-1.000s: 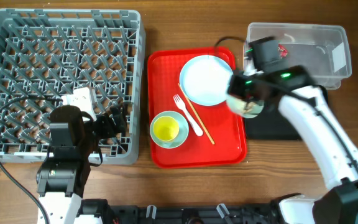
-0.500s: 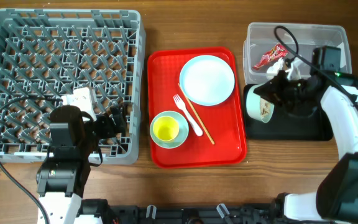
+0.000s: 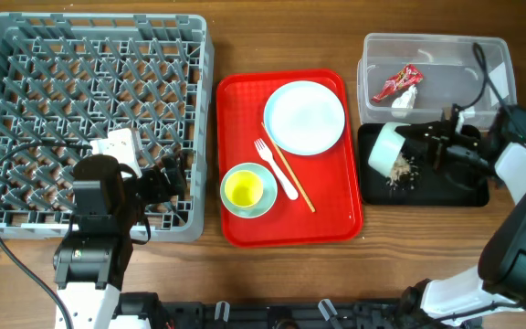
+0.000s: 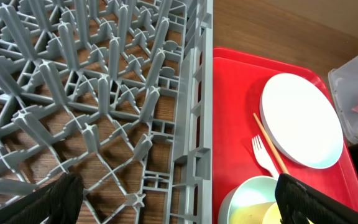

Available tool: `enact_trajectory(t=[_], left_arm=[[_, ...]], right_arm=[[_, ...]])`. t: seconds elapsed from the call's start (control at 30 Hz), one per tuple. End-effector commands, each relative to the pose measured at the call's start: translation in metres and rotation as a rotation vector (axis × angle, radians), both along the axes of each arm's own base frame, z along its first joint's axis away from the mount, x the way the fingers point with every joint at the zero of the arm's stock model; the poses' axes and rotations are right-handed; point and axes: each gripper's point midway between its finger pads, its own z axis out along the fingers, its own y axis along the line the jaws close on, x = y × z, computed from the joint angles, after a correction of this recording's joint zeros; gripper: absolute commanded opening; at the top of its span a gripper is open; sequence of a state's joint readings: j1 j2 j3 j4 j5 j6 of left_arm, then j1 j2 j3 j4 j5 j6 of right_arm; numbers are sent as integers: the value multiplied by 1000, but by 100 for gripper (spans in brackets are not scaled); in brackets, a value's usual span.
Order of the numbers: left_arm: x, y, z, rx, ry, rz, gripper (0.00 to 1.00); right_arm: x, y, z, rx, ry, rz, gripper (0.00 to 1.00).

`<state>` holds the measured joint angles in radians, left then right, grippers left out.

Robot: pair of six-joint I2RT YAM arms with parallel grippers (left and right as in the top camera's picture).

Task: Sort waste into correct bins and load items into the dishwasher rack
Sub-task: 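Tip the rice bowl over the black tray to dump the rice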

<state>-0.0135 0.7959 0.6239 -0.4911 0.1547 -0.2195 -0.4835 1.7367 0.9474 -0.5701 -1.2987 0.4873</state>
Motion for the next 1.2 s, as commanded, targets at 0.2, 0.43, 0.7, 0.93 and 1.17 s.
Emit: enact_trajectory(t=[0.2, 0.43, 0.7, 0.93, 1.17], left_arm=[[3, -1, 8, -11, -17, -1, 100], [3, -1, 8, -11, -16, -1, 100], [3, -1, 8, -11, -17, -1, 100], [3, -1, 8, -11, -17, -1, 100], [3, -1, 8, -11, -16, -1, 100]], right_arm=[[-1, -23, 50, 348, -31, -28, 4], [-1, -49, 51, 392, 29, -107, 4], [5, -70, 56, 343, -45, -132, 4], [12, -44, 44, 221, -113, -78, 4], [19, 9, 12, -43, -57, -2, 5]])
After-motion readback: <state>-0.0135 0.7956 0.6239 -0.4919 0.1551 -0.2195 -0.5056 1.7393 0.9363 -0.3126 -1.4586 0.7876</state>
